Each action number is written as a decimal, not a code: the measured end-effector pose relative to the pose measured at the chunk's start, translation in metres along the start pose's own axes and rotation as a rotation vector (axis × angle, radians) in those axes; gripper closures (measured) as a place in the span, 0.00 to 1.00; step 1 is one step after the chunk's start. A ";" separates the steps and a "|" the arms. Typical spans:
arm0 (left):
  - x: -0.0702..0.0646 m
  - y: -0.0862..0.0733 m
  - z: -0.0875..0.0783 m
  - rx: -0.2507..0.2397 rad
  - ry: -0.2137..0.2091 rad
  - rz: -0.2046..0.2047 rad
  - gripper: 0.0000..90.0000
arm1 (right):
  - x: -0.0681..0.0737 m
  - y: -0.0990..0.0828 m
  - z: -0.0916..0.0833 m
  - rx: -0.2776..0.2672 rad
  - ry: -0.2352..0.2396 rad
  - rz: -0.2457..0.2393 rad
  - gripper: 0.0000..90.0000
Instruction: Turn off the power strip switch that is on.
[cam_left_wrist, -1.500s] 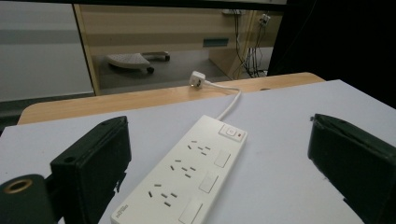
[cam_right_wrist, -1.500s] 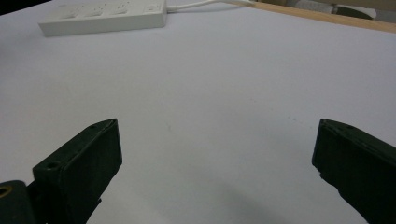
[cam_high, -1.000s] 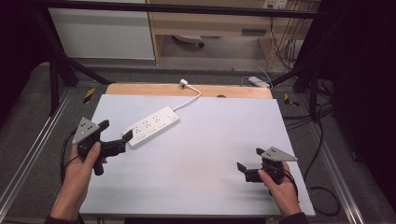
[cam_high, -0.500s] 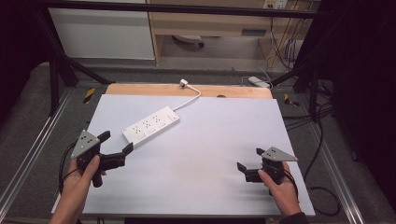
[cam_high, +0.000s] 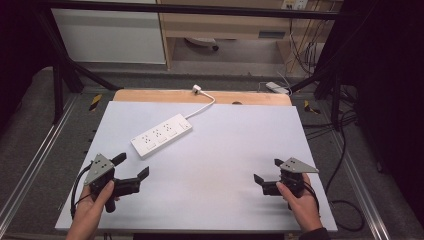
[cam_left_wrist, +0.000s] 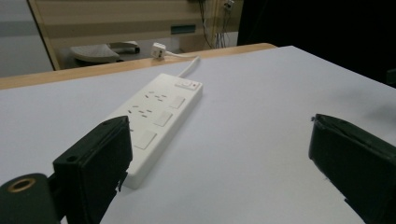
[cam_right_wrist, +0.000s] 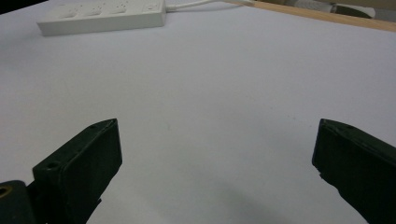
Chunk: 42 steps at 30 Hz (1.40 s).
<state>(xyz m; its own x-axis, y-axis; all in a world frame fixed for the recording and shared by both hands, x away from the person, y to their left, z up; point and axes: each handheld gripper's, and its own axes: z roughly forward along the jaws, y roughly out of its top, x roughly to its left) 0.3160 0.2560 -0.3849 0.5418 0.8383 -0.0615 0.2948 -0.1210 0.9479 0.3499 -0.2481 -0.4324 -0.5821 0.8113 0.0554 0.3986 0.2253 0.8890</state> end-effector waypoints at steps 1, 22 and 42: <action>-0.001 -0.002 0.001 0.006 -0.009 -0.001 0.07 | 0.000 0.000 0.000 0.000 0.000 0.000 0.02; -0.005 -0.028 0.020 0.102 -0.050 0.007 0.07 | 0.000 0.000 0.000 0.005 0.001 -0.001 0.02; 0.003 -0.049 0.034 0.233 -0.007 0.008 0.08 | 0.001 -0.001 0.002 0.019 -0.007 -0.008 0.02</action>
<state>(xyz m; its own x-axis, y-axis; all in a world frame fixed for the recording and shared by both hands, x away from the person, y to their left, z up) 0.3302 0.2460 -0.4424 0.5501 0.8331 -0.0570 0.4635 -0.2478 0.8508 0.3507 -0.2465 -0.4344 -0.5807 0.8129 0.0449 0.4068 0.2420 0.8809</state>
